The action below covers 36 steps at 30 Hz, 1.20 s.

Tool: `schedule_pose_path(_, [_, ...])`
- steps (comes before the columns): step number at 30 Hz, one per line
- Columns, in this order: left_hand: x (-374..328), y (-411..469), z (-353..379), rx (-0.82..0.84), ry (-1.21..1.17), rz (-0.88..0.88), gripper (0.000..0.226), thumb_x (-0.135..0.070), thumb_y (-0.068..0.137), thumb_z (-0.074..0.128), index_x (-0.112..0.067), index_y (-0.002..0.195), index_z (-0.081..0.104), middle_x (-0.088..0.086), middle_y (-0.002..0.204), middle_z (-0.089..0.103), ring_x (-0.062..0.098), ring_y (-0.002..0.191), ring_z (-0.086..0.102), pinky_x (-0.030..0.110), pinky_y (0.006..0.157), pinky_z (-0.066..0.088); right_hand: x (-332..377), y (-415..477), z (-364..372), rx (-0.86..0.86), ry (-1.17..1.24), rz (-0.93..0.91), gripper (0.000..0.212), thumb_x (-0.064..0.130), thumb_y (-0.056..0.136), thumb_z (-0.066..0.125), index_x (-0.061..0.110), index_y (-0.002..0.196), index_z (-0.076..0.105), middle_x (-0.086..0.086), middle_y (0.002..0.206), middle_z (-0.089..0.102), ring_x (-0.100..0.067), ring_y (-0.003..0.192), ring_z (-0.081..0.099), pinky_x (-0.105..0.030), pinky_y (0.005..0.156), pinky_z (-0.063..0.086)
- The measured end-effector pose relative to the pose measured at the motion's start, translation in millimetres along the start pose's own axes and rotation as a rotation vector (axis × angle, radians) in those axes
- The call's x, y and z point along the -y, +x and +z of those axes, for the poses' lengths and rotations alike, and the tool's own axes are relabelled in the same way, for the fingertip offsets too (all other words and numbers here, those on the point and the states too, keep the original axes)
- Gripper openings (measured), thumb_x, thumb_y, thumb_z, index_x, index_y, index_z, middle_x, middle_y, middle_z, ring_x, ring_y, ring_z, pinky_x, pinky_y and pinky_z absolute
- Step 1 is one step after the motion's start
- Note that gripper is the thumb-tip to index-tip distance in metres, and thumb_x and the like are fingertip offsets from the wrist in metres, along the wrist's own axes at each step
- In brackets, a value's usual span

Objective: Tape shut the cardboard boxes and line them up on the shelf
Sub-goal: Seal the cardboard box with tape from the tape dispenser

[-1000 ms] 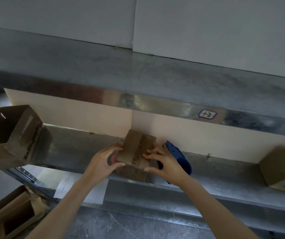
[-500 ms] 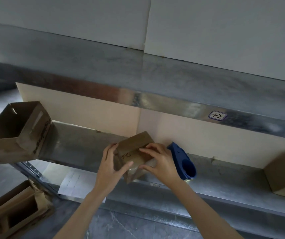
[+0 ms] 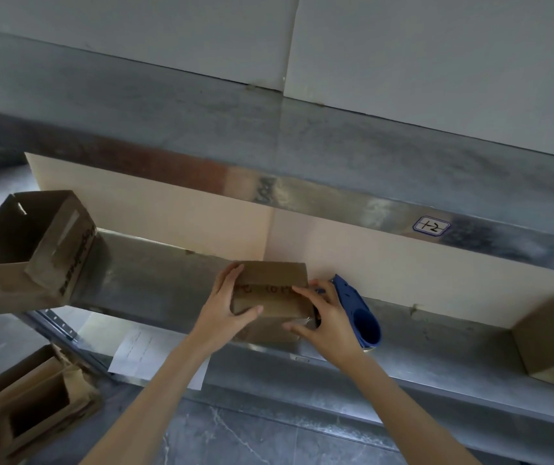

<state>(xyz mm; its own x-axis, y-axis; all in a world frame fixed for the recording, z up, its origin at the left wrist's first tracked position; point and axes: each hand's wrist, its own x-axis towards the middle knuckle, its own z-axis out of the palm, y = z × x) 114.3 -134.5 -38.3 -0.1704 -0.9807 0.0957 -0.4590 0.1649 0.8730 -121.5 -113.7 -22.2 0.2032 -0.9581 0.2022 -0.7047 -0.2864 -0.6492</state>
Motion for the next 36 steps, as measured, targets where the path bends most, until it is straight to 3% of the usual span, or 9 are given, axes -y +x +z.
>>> schedule_pose_path(3, [-7, 9, 12, -0.102, 0.088, 0.009, 0.079, -0.046, 0.083, 0.073, -0.025, 0.146, 0.032, -0.013, 0.152, 0.018, 0.007, 0.131, 0.038, 0.035, 0.105, 0.045, 7, 7, -1, -0.065, -0.111, 0.014, 0.067, 0.074, 0.081, 0.049, 0.03, 0.131, 0.055, 0.009, 0.138, 0.037, -0.001, 0.117, 0.038, -0.018, 0.09, 0.043])
schedule_pose_path(5, [-9, 14, 18, -0.159, 0.153, 0.033, 0.075, -0.049, 0.084, 0.07, -0.022, 0.144, 0.035, -0.008, 0.155, 0.019, 0.014, 0.134, 0.039, 0.035, 0.102, 0.049, 12, 16, 1, -0.075, -0.11, 0.039, 0.066, 0.075, 0.085, 0.041, 0.031, 0.133, 0.052, 0.01, 0.143, 0.033, -0.003, 0.125, 0.034, -0.027, 0.099, 0.042])
schedule_pose_path(7, [-9, 17, 23, -0.177, 0.181, 0.058, 0.071, -0.048, 0.087, 0.066, -0.02, 0.145, 0.037, -0.006, 0.158, 0.022, 0.016, 0.141, 0.035, 0.035, 0.102, 0.048, 13, 27, 7, -0.039, -0.109, 0.027, 0.064, 0.071, 0.087, 0.037, 0.033, 0.138, 0.046, 0.009, 0.151, 0.028, -0.009, 0.139, 0.024, -0.03, 0.11, 0.031])
schedule_pose_path(10, [-7, 19, 28, -0.209, 0.15, 0.076, 0.061, -0.036, 0.09, 0.067, -0.016, 0.143, 0.043, -0.002, 0.155, 0.034, 0.019, 0.145, 0.03, 0.041, 0.108, 0.045, 9, 38, 20, 0.035, -0.151, 0.019, 0.062, 0.065, 0.091, 0.039, 0.035, 0.145, 0.038, 0.009, 0.16, 0.018, -0.013, 0.149, 0.006, -0.034, 0.116, 0.017])
schedule_pose_path(16, [-6, 24, 34, -0.302, 0.119, 0.125, 0.045, -0.015, 0.088, 0.069, -0.008, 0.131, 0.055, 0.005, 0.143, 0.047, 0.024, 0.135, 0.044, 0.044, 0.106, 0.046, -5, 41, 40, -0.047, -0.038, 0.018, 0.057, 0.062, 0.091, 0.04, 0.033, 0.14, 0.045, 0.009, 0.155, 0.025, -0.006, 0.147, 0.003, -0.019, 0.107, 0.018])
schedule_pose_path(21, [-4, 25, 34, -0.308, 0.137, 0.137, 0.045, -0.018, 0.086, 0.069, -0.008, 0.128, 0.057, 0.005, 0.139, 0.048, 0.024, 0.129, 0.048, 0.045, 0.103, 0.048, -6, 44, 40, -0.059, -0.014, -0.007, 0.053, 0.058, 0.09, 0.047, 0.031, 0.135, 0.048, 0.008, 0.149, 0.029, -0.005, 0.143, 0.013, -0.016, 0.103, 0.025])
schedule_pose_path(25, [-4, 23, 30, -0.249, 0.126, 0.129, 0.049, -0.022, 0.087, 0.068, -0.012, 0.133, 0.053, 0.002, 0.145, 0.042, 0.022, 0.13, 0.046, 0.043, 0.105, 0.047, -3, 43, 36, -0.03, 0.005, -0.001, 0.056, 0.062, 0.089, 0.045, 0.031, 0.136, 0.046, 0.009, 0.152, 0.026, -0.002, 0.144, 0.007, -0.015, 0.105, 0.02])
schedule_pose_path(30, [-7, 21, 19, -0.127, 0.062, 0.107, 0.062, -0.018, 0.087, 0.072, -0.016, 0.142, 0.045, -0.005, 0.159, 0.026, 0.016, 0.141, 0.036, 0.031, 0.113, 0.039, 8, 38, 27, -0.009, 0.11, 0.054, 0.06, 0.058, 0.086, 0.057, 0.03, 0.138, 0.046, 0.009, 0.158, 0.015, -0.014, 0.149, 0.008, -0.041, 0.117, 0.03])
schedule_pose_path(36, [-2, 20, 7, -0.023, 0.036, 0.055, 0.072, -0.024, 0.088, 0.072, -0.021, 0.149, 0.035, -0.009, 0.163, 0.015, 0.004, 0.138, 0.031, 0.009, 0.107, 0.028, 14, 28, 13, 0.021, 0.088, 0.094, 0.061, 0.053, 0.088, 0.062, 0.033, 0.142, 0.041, 0.016, 0.158, 0.002, -0.019, 0.148, 0.014, -0.044, 0.115, 0.033])
